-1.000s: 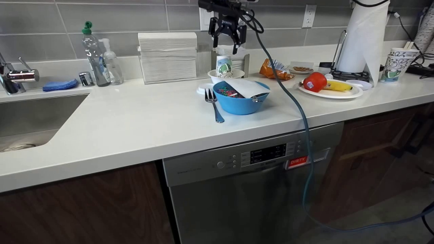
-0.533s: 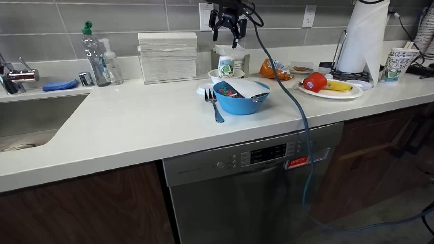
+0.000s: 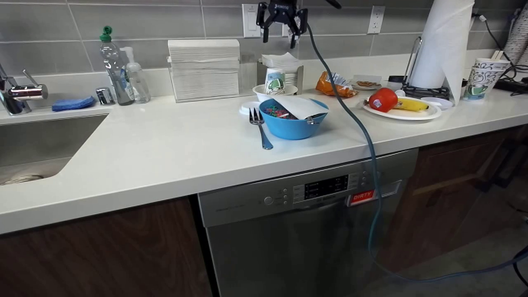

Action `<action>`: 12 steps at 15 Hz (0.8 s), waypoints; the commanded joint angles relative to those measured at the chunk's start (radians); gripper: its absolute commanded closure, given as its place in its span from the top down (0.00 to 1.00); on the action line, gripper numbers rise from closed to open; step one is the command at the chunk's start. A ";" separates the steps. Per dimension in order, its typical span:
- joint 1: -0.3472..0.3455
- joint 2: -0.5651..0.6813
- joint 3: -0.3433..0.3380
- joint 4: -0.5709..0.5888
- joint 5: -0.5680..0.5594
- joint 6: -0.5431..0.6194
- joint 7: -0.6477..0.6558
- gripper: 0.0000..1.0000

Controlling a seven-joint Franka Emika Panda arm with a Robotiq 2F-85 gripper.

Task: Tear a piece of paper towel from the roll and place it on top of the coffee cup on the left.

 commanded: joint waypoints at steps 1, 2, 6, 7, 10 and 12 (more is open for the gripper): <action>0.003 -0.142 -0.004 -0.164 -0.043 0.006 -0.122 1.00; 0.000 -0.175 0.001 -0.204 -0.050 -0.003 -0.175 1.00; -0.019 -0.312 0.024 -0.378 -0.039 0.002 -0.380 1.00; -0.023 -0.344 0.026 -0.419 -0.037 -0.008 -0.428 1.00; -0.031 -0.444 0.022 -0.549 -0.042 -0.028 -0.557 1.00; -0.042 -0.509 0.020 -0.638 -0.039 -0.032 -0.636 1.00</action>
